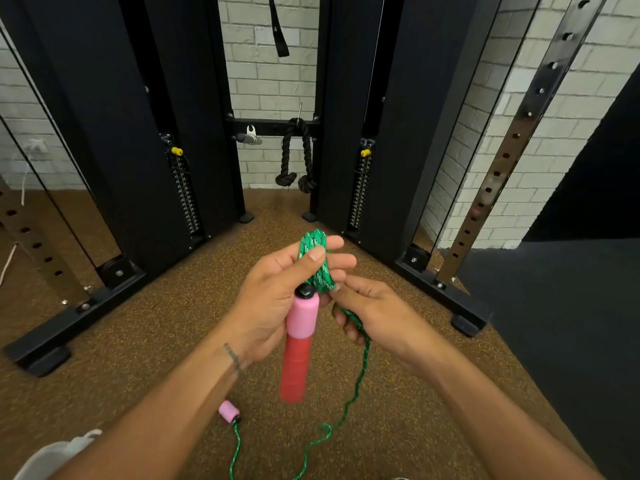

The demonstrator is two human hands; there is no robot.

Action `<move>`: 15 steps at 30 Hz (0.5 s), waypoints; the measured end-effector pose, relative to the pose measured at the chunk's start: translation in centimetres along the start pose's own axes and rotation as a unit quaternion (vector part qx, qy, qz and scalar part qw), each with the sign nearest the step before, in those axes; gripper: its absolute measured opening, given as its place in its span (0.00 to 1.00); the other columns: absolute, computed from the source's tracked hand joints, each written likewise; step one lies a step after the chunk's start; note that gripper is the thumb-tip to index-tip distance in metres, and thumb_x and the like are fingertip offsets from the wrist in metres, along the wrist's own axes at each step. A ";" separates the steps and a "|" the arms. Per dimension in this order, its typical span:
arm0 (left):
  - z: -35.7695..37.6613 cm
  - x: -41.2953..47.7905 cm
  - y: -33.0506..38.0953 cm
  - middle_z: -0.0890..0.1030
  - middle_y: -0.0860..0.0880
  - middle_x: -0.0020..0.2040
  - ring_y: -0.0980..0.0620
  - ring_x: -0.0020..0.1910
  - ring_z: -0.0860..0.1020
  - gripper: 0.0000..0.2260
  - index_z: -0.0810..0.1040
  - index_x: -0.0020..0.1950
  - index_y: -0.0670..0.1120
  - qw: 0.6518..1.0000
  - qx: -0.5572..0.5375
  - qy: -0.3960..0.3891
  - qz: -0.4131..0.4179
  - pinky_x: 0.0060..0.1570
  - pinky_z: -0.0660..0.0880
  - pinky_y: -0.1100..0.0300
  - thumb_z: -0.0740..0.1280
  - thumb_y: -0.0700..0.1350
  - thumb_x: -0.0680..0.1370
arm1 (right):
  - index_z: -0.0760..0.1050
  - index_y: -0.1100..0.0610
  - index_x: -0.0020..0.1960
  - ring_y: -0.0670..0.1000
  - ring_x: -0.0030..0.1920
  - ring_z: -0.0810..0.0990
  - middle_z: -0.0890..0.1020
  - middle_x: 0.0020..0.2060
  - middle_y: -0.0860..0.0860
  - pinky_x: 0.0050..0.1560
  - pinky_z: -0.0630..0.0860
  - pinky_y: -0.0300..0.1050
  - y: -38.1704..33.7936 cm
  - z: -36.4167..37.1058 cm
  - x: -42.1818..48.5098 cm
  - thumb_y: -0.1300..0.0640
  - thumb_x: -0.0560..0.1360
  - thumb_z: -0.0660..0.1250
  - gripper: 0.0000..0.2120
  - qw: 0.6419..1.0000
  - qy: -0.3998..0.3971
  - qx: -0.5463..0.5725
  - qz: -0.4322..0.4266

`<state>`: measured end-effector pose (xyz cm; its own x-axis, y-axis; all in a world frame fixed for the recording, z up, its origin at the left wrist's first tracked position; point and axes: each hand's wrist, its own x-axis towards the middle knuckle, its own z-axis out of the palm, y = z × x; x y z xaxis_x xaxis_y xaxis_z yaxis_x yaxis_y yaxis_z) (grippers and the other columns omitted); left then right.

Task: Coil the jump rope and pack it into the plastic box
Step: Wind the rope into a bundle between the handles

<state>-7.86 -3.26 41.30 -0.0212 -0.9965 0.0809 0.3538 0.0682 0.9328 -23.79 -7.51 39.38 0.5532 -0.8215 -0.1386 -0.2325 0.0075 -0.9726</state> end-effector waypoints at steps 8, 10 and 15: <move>-0.6 0.3 -0.4 0.86 0.47 0.53 0.52 0.52 0.84 0.13 0.77 0.65 0.45 0.985 0.171 0.034 0.008 0.50 0.81 0.59 0.62 0.43 0.82 | 0.82 0.52 0.44 0.45 0.31 0.70 0.75 0.30 0.45 0.34 0.67 0.43 -0.1 -0.2 -0.7 0.45 0.77 0.67 0.12 0.988 -0.021 -0.145 -0.055; -0.8 0.3 -0.5 0.86 0.51 0.54 0.53 0.54 0.84 0.13 0.76 0.66 0.47 0.976 0.216 0.040 0.004 0.55 0.79 0.56 0.62 0.45 0.82 | 0.82 0.53 0.44 0.45 0.31 0.71 0.75 0.29 0.45 0.34 0.68 0.43 -0.2 -0.2 -1.0 0.46 0.76 0.68 0.12 0.985 -0.034 -0.159 -0.061; -1.1 0.4 -0.4 0.86 0.50 0.54 0.53 0.56 0.83 0.13 0.78 0.65 0.46 0.966 0.256 0.020 -0.033 0.58 0.77 0.59 0.59 0.44 0.83 | 0.78 0.52 0.39 0.52 0.36 0.77 0.74 0.30 0.47 0.40 0.73 0.53 -0.6 -0.1 -1.2 0.42 0.74 0.69 0.14 0.979 -0.042 -0.162 -0.118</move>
<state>-6.96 -3.70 40.60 0.0119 -0.9999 0.0104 -0.1566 0.0084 0.9876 -24.43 -6.60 40.13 0.6825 -0.7288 0.0552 -0.3237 -0.3691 -0.8712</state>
